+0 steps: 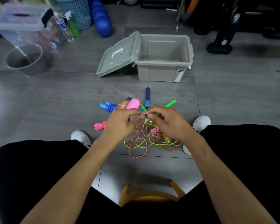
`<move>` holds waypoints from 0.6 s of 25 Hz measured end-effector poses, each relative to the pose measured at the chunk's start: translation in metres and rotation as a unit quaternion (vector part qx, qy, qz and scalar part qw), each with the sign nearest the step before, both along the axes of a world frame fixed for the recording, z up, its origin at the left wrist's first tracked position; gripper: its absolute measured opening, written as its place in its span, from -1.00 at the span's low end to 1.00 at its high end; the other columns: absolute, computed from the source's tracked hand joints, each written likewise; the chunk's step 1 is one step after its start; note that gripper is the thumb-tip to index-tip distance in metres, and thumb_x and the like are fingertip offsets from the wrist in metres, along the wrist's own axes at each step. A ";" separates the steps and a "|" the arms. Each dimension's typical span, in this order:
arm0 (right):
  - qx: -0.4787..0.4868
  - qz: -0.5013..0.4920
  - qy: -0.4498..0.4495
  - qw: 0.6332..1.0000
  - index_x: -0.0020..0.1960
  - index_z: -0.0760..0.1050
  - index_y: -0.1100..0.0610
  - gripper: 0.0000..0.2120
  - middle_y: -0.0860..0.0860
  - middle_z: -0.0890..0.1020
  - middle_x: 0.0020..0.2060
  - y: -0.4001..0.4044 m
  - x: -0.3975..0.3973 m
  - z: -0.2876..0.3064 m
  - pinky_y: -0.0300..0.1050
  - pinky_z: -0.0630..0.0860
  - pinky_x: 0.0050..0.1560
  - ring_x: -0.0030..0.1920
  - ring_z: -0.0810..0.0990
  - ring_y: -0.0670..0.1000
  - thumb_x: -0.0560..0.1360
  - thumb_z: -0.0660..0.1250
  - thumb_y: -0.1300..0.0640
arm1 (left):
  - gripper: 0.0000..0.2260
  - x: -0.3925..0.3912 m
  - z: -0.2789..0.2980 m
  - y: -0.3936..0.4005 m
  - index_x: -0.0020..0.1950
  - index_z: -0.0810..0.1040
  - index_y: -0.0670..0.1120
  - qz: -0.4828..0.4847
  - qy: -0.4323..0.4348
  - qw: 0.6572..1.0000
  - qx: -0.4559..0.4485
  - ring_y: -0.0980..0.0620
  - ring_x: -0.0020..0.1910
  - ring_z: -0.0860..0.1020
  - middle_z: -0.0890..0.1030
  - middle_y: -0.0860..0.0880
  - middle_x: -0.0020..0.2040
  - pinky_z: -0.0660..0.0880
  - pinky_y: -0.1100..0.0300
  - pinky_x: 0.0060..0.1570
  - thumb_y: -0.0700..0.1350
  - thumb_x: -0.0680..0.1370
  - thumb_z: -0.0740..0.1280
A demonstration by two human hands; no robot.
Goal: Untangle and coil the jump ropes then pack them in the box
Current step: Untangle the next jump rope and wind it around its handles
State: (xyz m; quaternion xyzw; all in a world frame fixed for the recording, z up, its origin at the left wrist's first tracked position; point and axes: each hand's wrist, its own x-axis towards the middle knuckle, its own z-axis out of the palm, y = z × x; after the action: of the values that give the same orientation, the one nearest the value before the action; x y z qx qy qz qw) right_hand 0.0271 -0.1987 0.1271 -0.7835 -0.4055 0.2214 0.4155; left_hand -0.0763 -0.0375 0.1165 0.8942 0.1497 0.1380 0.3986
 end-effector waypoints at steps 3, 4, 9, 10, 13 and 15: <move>-0.037 -0.038 0.038 0.998 -0.11 0.53 0.14 -0.83 0.14 0.54 -0.35 -0.010 0.010 0.000 -0.18 0.35 -0.38 -0.40 0.40 -0.08 0.58 0.24 0.09 | -0.94 0.005 0.016 0.007 -0.10 0.68 0.14 0.097 -0.037 0.986 -0.129 -0.07 -0.23 0.59 0.46 0.21 -0.02 0.59 0.00 -0.22 -0.04 0.48 0.44; -0.059 -0.042 0.034 0.997 -0.12 0.52 0.16 -0.81 0.14 0.54 -0.35 -0.013 0.013 -0.003 -0.15 0.35 -0.36 -0.39 0.40 -0.05 0.59 0.23 0.09 | -0.93 0.006 0.018 0.011 -0.12 0.70 0.13 0.132 -0.058 0.977 -0.158 0.01 -0.23 0.60 0.48 0.18 -0.02 0.61 0.01 -0.29 -0.05 0.49 0.44; -0.005 -0.071 -0.022 0.997 -0.06 0.53 0.20 -0.80 0.12 0.55 -0.33 -0.007 0.007 -0.002 -0.09 0.40 -0.32 -0.30 0.52 0.03 0.60 0.20 0.11 | -0.89 -0.005 -0.006 0.033 -0.26 0.67 0.14 0.178 0.136 0.951 -0.212 -0.08 -0.18 0.68 0.68 -0.14 -0.03 0.64 -0.04 -0.14 -0.07 0.42 0.46; 0.018 -0.062 -0.031 0.997 -0.06 0.55 0.19 -0.80 0.09 0.54 -0.34 -0.005 0.005 0.002 -0.14 0.38 -0.34 -0.31 0.51 0.00 0.60 0.21 0.12 | -0.87 -0.008 -0.011 0.029 -0.26 0.66 0.21 0.158 0.183 0.952 -0.188 -0.10 -0.04 0.66 0.68 -0.08 0.02 0.60 -0.06 0.03 -0.05 0.39 0.48; 0.042 -0.008 -0.058 0.997 -0.05 0.58 0.18 -0.82 -0.01 0.49 -0.40 -0.002 0.002 0.009 -0.28 0.29 -0.34 -0.37 0.41 -0.07 0.59 0.23 0.15 | -0.76 -0.004 -0.003 0.005 -0.09 0.64 0.33 0.060 0.131 0.976 -0.165 0.08 0.05 0.56 0.59 0.06 0.03 0.48 0.19 0.12 0.01 0.36 0.54; 0.033 0.011 -0.061 0.998 -0.05 0.59 0.17 -0.82 -0.06 0.47 -0.41 -0.001 -0.001 0.006 -0.34 0.27 -0.34 -0.38 0.40 -0.10 0.59 0.23 0.15 | -0.82 0.000 0.008 -0.006 -0.02 0.69 0.17 -0.003 0.046 0.993 -0.105 0.11 -0.06 0.50 0.52 0.07 -0.09 0.41 0.31 -0.05 -0.06 0.42 0.51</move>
State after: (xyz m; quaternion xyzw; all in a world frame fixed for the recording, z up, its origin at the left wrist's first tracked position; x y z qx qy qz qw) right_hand 0.0262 -0.2000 0.1334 -0.7772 -0.4454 0.1644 0.4129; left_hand -0.0761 -0.0431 0.1246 0.8534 0.1785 0.0793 0.4833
